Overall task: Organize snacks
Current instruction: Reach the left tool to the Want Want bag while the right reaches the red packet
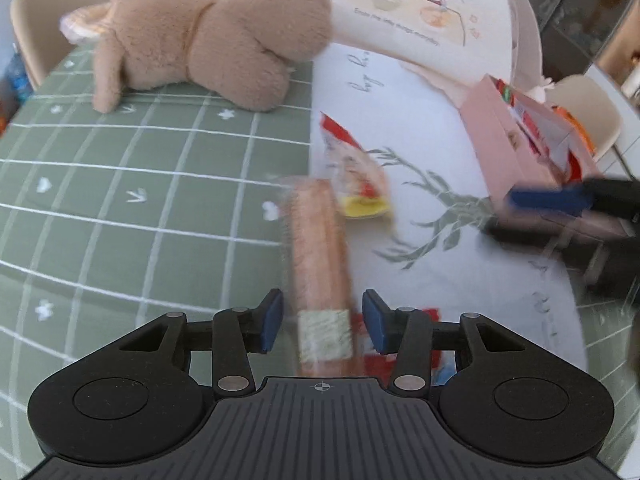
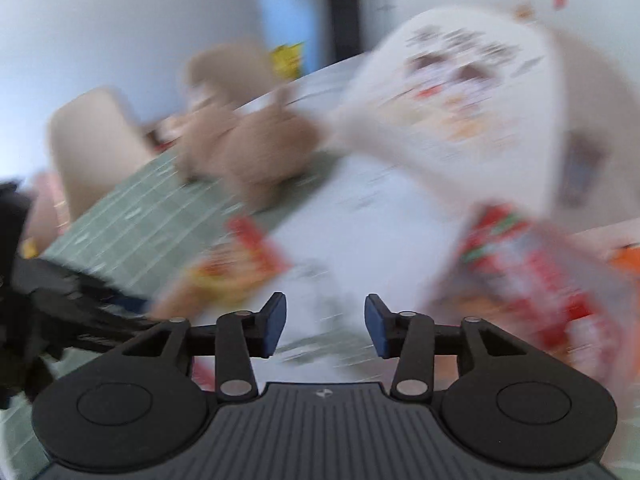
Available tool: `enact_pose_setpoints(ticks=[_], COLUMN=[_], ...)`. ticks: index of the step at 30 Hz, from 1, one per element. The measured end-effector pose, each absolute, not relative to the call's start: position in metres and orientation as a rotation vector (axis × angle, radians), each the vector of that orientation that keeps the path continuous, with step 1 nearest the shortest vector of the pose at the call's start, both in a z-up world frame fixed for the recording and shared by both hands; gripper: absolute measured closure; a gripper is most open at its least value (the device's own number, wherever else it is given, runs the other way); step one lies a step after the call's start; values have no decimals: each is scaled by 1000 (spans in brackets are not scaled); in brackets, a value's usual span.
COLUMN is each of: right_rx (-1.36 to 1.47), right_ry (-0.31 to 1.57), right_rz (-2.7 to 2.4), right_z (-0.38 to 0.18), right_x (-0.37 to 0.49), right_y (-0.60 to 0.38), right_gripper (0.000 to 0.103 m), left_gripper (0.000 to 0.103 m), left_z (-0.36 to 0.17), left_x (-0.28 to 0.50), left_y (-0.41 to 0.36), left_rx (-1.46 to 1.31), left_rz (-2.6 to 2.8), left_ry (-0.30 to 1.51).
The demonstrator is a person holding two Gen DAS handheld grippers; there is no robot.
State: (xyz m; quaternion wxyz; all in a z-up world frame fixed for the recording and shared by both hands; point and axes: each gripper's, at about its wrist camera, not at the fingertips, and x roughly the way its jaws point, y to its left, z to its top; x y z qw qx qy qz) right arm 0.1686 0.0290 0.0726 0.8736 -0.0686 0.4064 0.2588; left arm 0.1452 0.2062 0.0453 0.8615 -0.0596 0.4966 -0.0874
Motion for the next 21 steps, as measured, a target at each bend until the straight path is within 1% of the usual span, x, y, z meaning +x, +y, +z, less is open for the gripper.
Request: enact_pose_setpoints(ticks=[1, 5, 6, 7, 8, 9, 11, 13, 14, 16, 18, 19, 21], right_rx=[-158, -219, -243, -277, -317, -359, -395, -368, -365, -372, -381, -385, -389], right_ry=[869, 926, 933, 941, 921, 882, 843, 849, 846, 840, 842, 843, 852], right_rz=[569, 652, 674, 700, 712, 704, 698, 691, 687, 666, 636, 615, 569], right_z=[62, 27, 21, 14, 10, 7, 4, 7, 10, 12, 13, 13, 14], right_x=[162, 144, 138, 133, 125, 119, 111, 111, 110, 104, 98, 95, 87], right_y=[43, 85, 92, 98, 102, 105, 107, 101, 96, 88, 76, 70, 50], right_gripper=[49, 45, 40, 31, 27, 25, 26, 36, 38, 46, 47, 52, 55], left_gripper=[52, 52, 52, 54, 54, 54, 54, 54, 54, 54, 54, 54, 54], left_z=[46, 53, 54, 56, 59, 63, 73, 82, 86, 89, 82, 76, 61], left_x=[142, 139, 138, 138, 140, 140, 144, 153, 159, 176, 199, 209, 223], left_y=[209, 223, 226, 229, 231, 233, 228, 218, 211, 196, 179, 170, 154], left_rx=[-109, -87, -89, -102, -119, -139, -178, -192, -192, -180, -149, -131, -78], left_rz=[-161, -68, -47, -30, -26, -30, -55, -92, -105, -111, -96, -83, -81], left_ry=[1039, 1023, 1017, 1005, 992, 972, 922, 886, 875, 871, 897, 914, 937])
